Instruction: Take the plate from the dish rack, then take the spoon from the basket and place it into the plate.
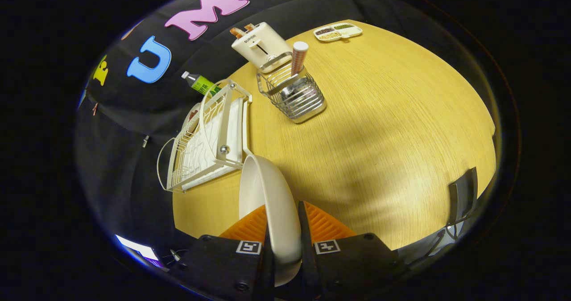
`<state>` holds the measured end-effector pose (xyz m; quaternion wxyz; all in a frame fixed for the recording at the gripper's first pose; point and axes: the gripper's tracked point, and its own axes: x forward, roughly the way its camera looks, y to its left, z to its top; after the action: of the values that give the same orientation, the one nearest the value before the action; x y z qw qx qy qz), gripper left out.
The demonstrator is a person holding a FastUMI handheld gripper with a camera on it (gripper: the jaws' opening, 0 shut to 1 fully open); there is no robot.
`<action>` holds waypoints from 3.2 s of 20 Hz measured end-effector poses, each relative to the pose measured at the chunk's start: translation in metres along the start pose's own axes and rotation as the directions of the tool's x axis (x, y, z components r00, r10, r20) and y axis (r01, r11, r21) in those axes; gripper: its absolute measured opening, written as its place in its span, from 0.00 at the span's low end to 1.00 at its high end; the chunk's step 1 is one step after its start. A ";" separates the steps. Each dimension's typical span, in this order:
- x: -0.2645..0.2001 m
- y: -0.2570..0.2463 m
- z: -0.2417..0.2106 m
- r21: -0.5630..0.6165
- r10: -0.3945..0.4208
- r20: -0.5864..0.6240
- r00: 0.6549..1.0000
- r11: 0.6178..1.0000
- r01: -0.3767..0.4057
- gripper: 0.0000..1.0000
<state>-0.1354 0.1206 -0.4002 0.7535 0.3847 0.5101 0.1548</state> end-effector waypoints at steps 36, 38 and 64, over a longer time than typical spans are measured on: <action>-0.085 0.040 0.197 -0.641 -0.088 0.357 0.930 0.701 0.312 0.90; -0.064 0.028 0.189 -0.662 -0.116 0.307 0.945 0.687 0.300 0.82; -0.075 0.043 0.192 -0.571 -0.150 0.334 0.931 0.753 0.326 0.11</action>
<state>0.0097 0.0204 -0.2843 0.9126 0.0655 0.3698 0.1614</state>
